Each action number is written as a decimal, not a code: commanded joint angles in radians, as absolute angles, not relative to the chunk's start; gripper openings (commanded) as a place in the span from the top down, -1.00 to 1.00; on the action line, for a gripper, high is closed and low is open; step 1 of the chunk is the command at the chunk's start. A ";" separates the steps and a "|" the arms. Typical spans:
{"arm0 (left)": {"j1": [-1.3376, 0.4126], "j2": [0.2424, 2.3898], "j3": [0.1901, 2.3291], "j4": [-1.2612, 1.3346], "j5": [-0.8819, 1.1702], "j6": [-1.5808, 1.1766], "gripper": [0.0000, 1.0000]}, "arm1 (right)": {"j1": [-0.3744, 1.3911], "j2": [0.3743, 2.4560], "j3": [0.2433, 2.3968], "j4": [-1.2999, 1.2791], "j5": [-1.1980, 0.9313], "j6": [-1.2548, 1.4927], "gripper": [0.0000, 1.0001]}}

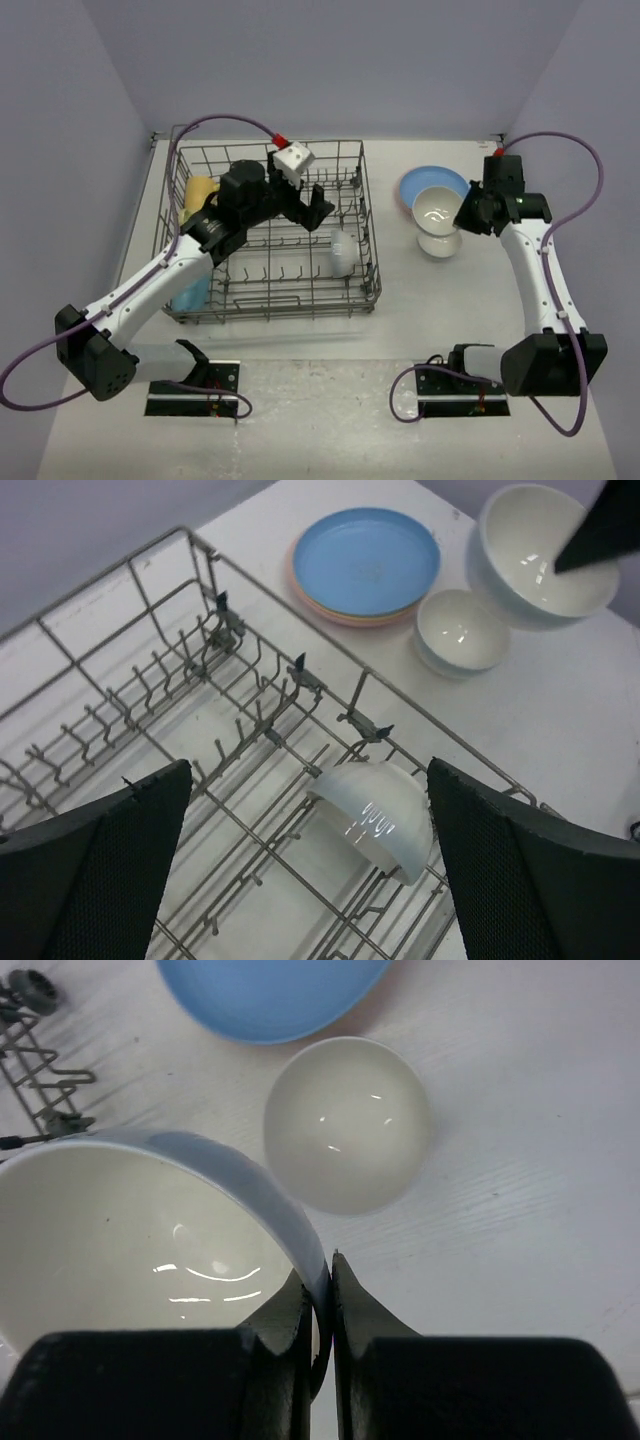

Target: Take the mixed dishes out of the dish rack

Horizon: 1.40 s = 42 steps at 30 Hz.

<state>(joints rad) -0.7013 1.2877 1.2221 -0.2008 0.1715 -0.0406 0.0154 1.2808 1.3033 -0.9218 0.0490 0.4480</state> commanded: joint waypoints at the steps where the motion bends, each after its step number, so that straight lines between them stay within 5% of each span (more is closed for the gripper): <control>1: -0.597 1.238 1.096 -0.054 0.303 -0.313 -1.00 | -0.063 1.243 1.215 -0.779 0.006 0.460 1.00; 20: -0.526 1.293 0.858 0.159 0.610 -0.577 -1.00 | -0.179 1.483 1.054 -0.520 -0.018 0.472 1.00; 24: -0.526 1.328 0.844 0.190 0.623 -0.598 -1.00 | -0.179 1.506 1.022 -0.479 -0.034 0.469 0.88; 30: -0.528 1.356 0.819 0.218 0.634 -0.620 -1.00 | -0.178 1.514 1.020 -0.483 -0.009 0.477 0.56; 37: -0.529 1.407 0.834 0.218 0.649 -0.614 -1.00 | -0.176 1.456 1.052 -0.525 -0.060 0.472 -0.34; 42: -0.534 1.453 0.841 0.225 0.672 -0.618 -1.00 | -0.166 1.333 1.083 -0.600 -0.037 0.502 -0.54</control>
<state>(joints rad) -0.5308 1.4311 0.8242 0.1726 0.6353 -0.6098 -0.1741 1.4311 1.0183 -0.5613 -0.0544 0.4778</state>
